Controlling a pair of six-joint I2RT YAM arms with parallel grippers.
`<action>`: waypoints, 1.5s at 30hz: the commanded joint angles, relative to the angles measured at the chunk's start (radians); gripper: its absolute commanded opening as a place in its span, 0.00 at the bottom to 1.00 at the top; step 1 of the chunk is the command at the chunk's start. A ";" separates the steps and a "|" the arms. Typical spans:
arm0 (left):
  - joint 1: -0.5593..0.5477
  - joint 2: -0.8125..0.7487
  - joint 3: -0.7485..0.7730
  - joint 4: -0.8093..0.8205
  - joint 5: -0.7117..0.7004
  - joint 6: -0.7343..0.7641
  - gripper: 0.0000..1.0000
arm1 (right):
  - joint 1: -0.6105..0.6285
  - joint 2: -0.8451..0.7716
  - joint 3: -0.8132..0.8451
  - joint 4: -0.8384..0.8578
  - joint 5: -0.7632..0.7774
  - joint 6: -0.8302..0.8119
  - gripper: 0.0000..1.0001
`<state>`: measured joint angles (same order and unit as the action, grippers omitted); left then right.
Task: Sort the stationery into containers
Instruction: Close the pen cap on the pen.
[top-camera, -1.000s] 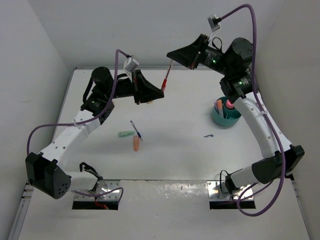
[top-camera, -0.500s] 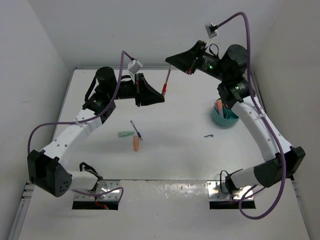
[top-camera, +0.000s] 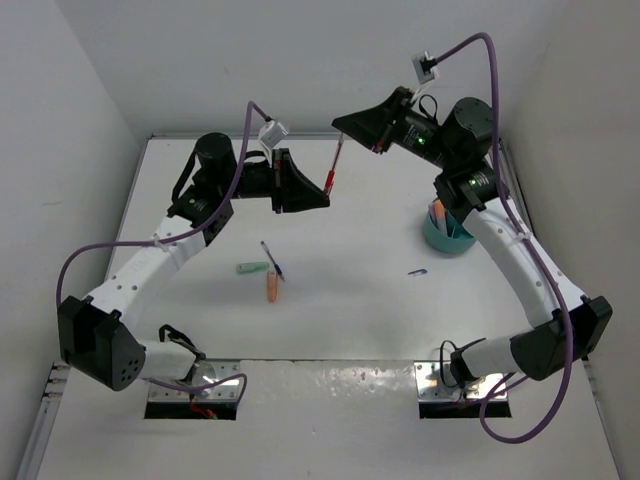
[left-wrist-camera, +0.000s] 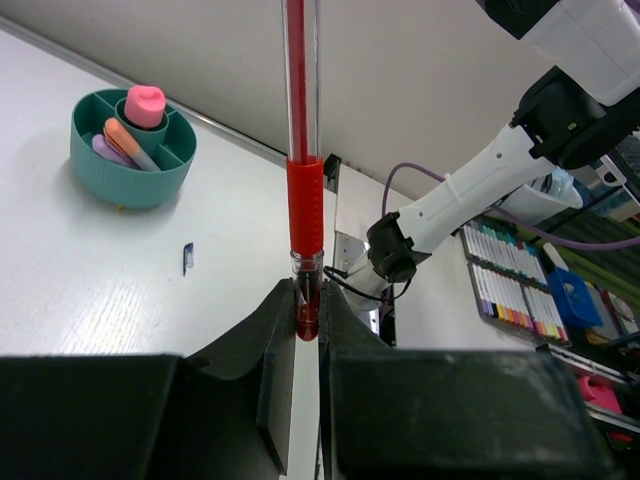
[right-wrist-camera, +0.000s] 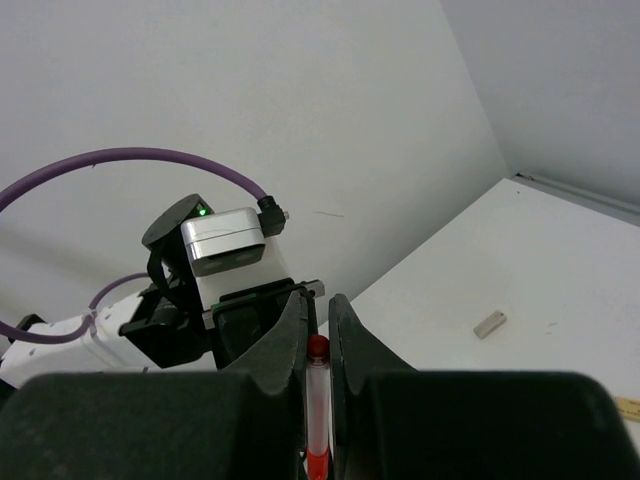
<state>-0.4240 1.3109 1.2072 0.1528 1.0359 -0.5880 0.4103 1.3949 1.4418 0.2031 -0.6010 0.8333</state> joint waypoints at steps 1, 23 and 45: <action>0.002 -0.019 0.115 0.202 -0.059 -0.018 0.00 | 0.056 0.009 -0.057 -0.140 -0.128 -0.028 0.00; 0.005 -0.001 0.192 0.241 -0.051 -0.003 0.00 | 0.078 0.007 -0.103 -0.177 -0.143 -0.056 0.00; -0.005 -0.042 0.111 0.131 -0.065 0.045 0.00 | 0.036 0.019 -0.012 -0.200 -0.138 -0.092 0.00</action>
<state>-0.4244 1.3506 1.2907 0.0910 1.0718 -0.5571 0.4232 1.3727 1.4460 0.2119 -0.5671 0.7712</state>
